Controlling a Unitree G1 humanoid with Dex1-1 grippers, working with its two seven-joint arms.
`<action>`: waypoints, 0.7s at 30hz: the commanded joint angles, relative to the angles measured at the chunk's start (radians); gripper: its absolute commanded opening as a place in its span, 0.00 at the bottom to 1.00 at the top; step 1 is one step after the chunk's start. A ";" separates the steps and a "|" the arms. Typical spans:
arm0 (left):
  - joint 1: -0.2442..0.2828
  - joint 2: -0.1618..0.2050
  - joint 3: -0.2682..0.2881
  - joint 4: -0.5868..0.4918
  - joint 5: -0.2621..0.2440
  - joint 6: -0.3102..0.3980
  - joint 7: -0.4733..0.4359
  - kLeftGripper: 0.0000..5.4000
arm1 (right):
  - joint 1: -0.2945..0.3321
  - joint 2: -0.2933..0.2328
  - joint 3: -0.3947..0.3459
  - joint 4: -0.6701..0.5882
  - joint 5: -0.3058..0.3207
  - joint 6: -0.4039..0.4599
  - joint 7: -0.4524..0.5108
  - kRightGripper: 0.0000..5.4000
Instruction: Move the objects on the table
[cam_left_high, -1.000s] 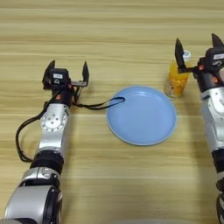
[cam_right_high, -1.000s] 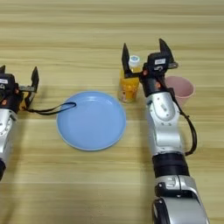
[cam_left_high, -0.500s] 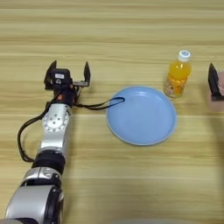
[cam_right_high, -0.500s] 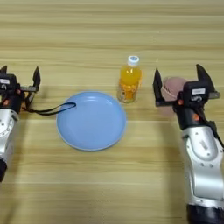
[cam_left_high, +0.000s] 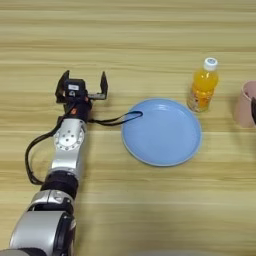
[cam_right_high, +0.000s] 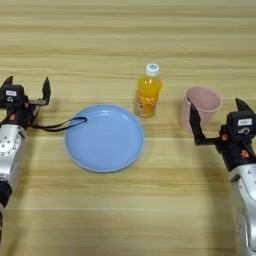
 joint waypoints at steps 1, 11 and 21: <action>-0.022 -0.012 -0.013 0.015 0.023 -0.010 0.016 1.00 | -0.002 -0.025 0.002 0.075 -0.007 0.003 0.031 0.99; -0.023 -0.014 -0.018 0.016 0.026 -0.013 0.026 1.00 | 0.000 -0.047 0.056 0.158 -0.050 0.003 0.084 0.99; -0.022 -0.011 -0.016 0.016 0.023 -0.013 0.021 1.00 | -0.058 -0.029 0.083 0.245 -0.060 -0.033 0.086 0.99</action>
